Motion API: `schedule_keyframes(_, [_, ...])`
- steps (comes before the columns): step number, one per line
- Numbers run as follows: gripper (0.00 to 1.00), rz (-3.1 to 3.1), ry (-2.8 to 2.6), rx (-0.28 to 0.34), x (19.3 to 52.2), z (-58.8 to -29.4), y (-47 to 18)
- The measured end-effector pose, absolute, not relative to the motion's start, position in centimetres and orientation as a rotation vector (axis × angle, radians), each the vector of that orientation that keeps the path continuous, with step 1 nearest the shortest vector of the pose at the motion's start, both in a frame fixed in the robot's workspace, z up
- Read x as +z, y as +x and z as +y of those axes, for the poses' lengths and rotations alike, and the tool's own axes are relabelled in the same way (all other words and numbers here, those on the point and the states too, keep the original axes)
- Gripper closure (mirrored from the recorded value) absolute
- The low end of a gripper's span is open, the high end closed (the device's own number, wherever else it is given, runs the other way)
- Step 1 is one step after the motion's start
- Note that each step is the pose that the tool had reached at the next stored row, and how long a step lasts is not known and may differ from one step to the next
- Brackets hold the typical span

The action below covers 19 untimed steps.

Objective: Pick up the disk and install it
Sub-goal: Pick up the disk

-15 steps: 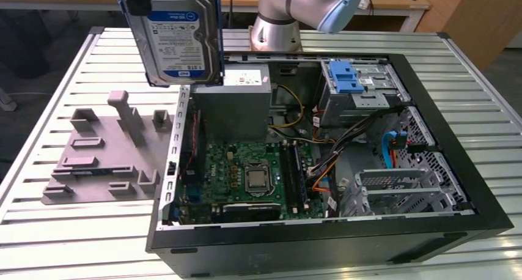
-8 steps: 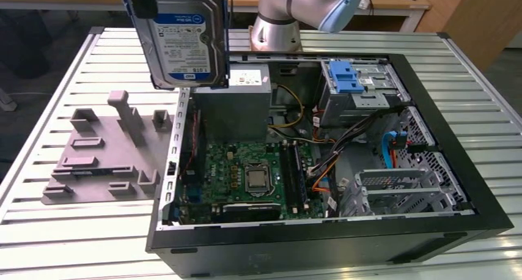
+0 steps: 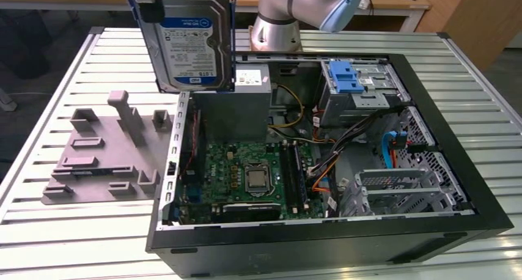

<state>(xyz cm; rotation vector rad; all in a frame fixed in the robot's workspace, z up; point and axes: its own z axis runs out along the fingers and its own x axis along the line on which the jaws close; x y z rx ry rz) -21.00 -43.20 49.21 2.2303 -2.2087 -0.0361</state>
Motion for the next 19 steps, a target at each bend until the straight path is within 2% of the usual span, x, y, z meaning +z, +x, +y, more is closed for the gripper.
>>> schedule_keyframes(19, [0.64, -2.209, 2.23, -0.036, 49.2, -44.0, -16.9])
